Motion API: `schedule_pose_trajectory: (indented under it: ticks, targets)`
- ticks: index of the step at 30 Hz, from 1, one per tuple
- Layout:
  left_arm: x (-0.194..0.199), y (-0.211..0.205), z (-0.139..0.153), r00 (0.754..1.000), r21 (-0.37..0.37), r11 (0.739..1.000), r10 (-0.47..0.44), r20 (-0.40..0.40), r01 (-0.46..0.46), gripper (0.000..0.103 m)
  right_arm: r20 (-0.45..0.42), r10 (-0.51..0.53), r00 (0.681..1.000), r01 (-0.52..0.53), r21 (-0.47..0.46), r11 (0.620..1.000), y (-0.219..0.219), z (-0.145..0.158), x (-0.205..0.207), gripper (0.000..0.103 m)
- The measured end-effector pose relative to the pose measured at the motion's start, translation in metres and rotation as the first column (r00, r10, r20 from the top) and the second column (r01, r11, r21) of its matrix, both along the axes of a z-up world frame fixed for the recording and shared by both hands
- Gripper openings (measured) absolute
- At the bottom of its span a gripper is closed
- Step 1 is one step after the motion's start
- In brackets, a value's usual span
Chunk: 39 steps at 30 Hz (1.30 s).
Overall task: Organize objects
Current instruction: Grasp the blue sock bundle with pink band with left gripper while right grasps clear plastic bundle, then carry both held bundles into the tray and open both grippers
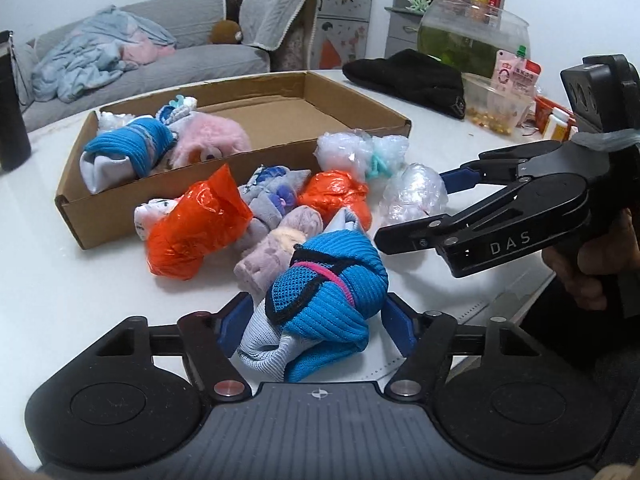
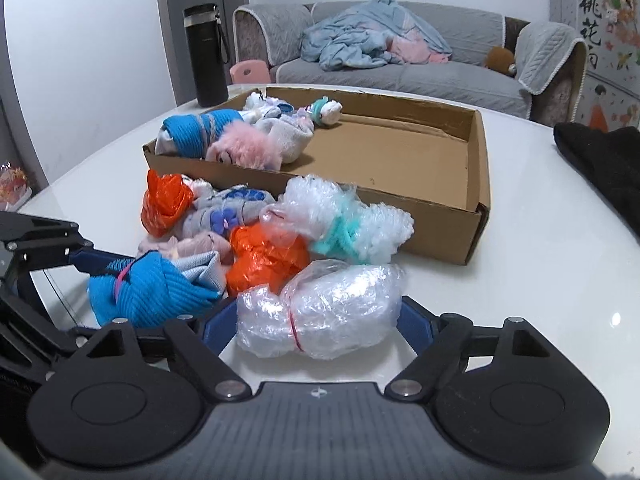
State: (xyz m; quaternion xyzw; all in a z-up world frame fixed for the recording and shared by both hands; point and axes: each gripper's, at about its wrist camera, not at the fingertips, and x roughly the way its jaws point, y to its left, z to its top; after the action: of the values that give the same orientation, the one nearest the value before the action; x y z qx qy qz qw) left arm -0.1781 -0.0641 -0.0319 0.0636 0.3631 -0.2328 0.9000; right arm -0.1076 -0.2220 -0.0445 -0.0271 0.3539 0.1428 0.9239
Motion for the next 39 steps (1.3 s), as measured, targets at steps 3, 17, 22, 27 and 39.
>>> schedule_pose_trajectory:
  ticks: [3,17,22,27,39]
  targets:
    - [-0.005,0.000,0.002,1.000,0.001,1.000,-0.019,0.000,0.019,0.070,-0.021,-0.010,1.000,0.010,-0.030,1.000,-0.001,0.002,-0.010,0.078]
    - [-0.002,-0.014,-0.003,0.999,0.032,0.998,-0.053,0.011,0.052,0.065,-0.047,-0.037,0.998,0.034,-0.050,0.998,-0.004,-0.001,-0.008,0.070]
    - [-0.004,-0.011,0.001,0.999,0.024,0.998,-0.051,0.004,0.051,0.059,-0.042,-0.047,0.998,0.047,-0.005,0.999,-0.013,0.002,-0.012,0.050]
    - [-0.005,-0.007,0.013,0.999,0.013,0.999,-0.043,0.015,0.042,0.059,-0.037,-0.067,0.997,0.067,-0.001,0.998,-0.019,0.006,-0.014,0.048]
    - [0.042,0.003,0.094,0.986,-0.005,1.000,0.010,0.169,-0.010,0.060,0.126,-0.078,0.989,0.080,-0.011,0.997,-0.045,0.086,0.009,0.046]
